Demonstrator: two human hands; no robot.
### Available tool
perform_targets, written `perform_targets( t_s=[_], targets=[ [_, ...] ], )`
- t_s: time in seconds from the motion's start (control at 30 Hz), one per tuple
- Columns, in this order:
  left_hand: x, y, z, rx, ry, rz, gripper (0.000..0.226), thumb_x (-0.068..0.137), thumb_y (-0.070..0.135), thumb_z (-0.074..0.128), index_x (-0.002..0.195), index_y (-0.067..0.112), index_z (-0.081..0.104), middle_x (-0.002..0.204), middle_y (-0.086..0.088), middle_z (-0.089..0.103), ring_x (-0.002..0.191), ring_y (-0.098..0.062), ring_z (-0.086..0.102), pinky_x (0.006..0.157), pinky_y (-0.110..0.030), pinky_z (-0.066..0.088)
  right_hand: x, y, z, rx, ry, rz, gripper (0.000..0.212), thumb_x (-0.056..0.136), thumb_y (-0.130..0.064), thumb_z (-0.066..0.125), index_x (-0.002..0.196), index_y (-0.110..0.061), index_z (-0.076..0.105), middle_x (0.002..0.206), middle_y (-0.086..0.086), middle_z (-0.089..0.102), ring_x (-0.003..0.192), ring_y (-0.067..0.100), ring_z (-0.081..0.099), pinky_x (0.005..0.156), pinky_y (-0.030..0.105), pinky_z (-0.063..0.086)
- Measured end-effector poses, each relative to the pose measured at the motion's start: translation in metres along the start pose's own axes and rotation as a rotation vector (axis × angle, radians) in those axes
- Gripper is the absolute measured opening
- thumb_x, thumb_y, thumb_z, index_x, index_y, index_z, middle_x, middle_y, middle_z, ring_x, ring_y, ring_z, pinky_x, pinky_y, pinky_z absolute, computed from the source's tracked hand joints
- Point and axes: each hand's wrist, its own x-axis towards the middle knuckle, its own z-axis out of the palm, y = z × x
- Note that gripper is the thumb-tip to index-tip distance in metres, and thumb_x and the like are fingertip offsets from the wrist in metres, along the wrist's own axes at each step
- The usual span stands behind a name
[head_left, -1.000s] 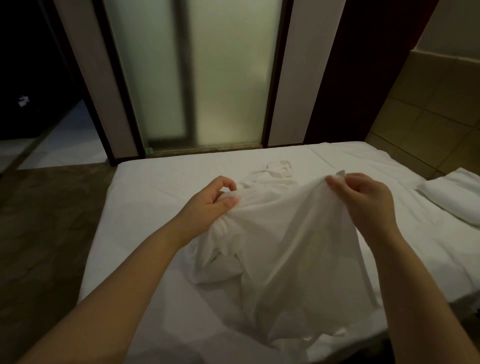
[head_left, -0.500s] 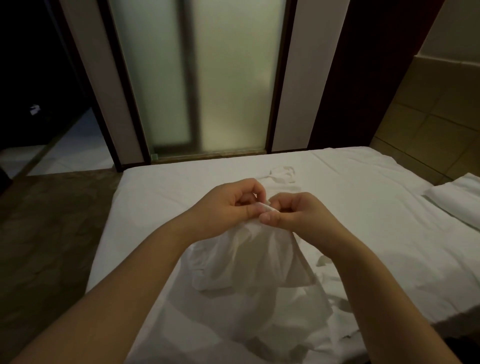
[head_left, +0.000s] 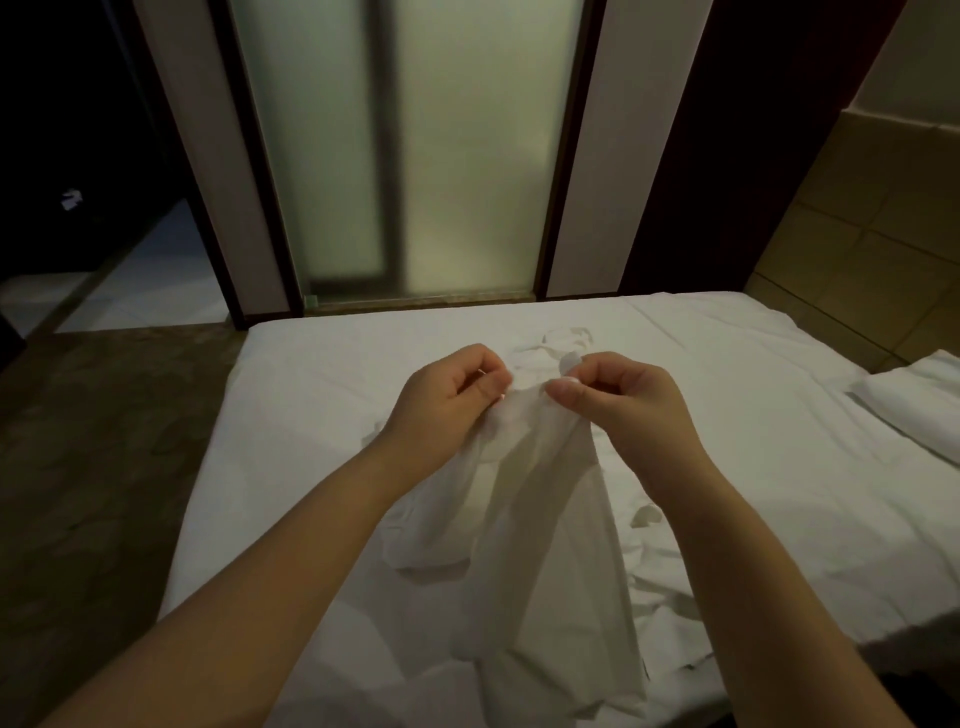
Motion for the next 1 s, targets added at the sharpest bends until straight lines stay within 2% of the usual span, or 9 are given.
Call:
perform_targets(
  t_s=[0.17,0.33,0.43,0.57,0.67,0.73,0.8,0.9,1.0],
  targets=[
    [-0.009,-0.009,0.008,-0.023,-0.38,-0.182,0.011,0.085,0.04,0.06,0.094,0.036,0.053,0.093,0.008,0.064,0.084,-0.008,0.062,0.068,-0.014,0.05,0.001,-0.001,-0.002,0.009,0.127,-0.035,0.016,0.079,-0.019,0.073,0.065,-0.015,0.066,0.074,0.016,0.061,0.072,0.024,0.057,0.071,0.039,0.051],
    [-0.013,-0.05,0.017,-0.003,-0.409,-0.248,0.026,0.092,0.035,0.055,0.09,0.01,0.06,0.083,-0.006,0.059,0.076,-0.016,0.054,0.077,-0.03,0.046,0.005,0.01,-0.018,0.008,0.368,-0.006,0.013,0.079,-0.022,0.073,0.069,-0.02,0.067,0.07,-0.001,0.061,0.071,0.014,0.055,0.074,0.035,0.051],
    [-0.021,-0.085,0.017,0.046,-0.468,-0.31,0.027,0.086,0.032,0.059,0.074,0.009,0.051,0.064,0.01,0.044,0.062,-0.006,0.041,0.064,-0.024,0.035,0.01,0.023,-0.035,0.023,0.602,0.049,0.011,0.082,-0.026,0.071,0.079,-0.015,0.069,0.077,-0.004,0.061,0.075,0.011,0.055,0.081,0.034,0.052],
    [-0.03,-0.122,0.012,0.114,-0.409,-0.384,0.028,0.091,0.021,0.059,0.066,0.012,0.048,0.062,0.007,0.043,0.06,-0.008,0.04,0.058,-0.019,0.03,0.013,0.037,-0.062,-0.056,0.83,0.07,0.017,0.087,-0.028,0.066,0.091,-0.011,0.067,0.084,-0.01,0.057,0.077,0.006,0.052,0.083,0.023,0.05],
    [-0.02,-0.122,0.003,0.044,-0.239,-0.361,0.024,0.092,0.017,0.057,0.068,0.017,0.058,0.063,0.017,0.053,0.065,-0.004,0.048,0.06,-0.014,0.036,0.017,0.053,-0.069,-0.342,0.676,0.097,0.022,0.086,-0.033,0.066,0.089,-0.011,0.069,0.089,0.002,0.062,0.08,0.016,0.054,0.085,0.037,0.05],
    [-0.008,-0.109,0.002,0.017,-0.195,-0.307,0.015,0.093,0.02,0.054,0.092,0.013,0.067,0.085,0.011,0.061,0.082,-0.008,0.054,0.072,-0.015,0.04,0.017,0.061,-0.062,-0.57,0.497,0.099,0.028,0.083,-0.035,0.068,0.091,-0.009,0.072,0.094,0.006,0.063,0.085,0.018,0.055,0.082,0.027,0.041],
    [0.002,-0.091,0.002,0.096,-0.236,-0.188,0.012,0.094,0.022,0.052,0.093,0.02,0.063,0.086,0.015,0.059,0.081,-0.002,0.053,0.071,-0.013,0.038,0.016,0.064,-0.05,-0.691,0.4,0.04,0.034,0.079,-0.037,0.072,0.095,-0.007,0.073,0.101,0.007,0.062,0.091,0.017,0.055,0.08,0.018,0.033],
    [0.011,-0.057,0.002,0.206,-0.377,-0.017,0.013,0.095,0.024,0.051,0.092,0.034,0.059,0.084,0.027,0.055,0.079,0.002,0.054,0.07,-0.008,0.038,0.012,0.058,-0.024,-0.684,0.247,-0.094,0.041,0.07,-0.037,0.079,0.098,-0.008,0.074,0.099,0.001,0.058,0.084,0.009,0.051,0.077,0.013,0.033],
    [0.017,-0.03,0.002,0.293,-0.501,0.128,0.02,0.095,0.023,0.05,0.087,0.039,0.06,0.079,0.029,0.056,0.078,0.005,0.055,0.07,-0.007,0.039,0.007,0.042,0.005,-0.523,-0.101,-0.175,0.039,0.064,-0.039,0.08,0.093,-0.014,0.076,0.09,-0.009,0.055,0.078,0.001,0.051,0.071,0.007,0.037]
  ],
)
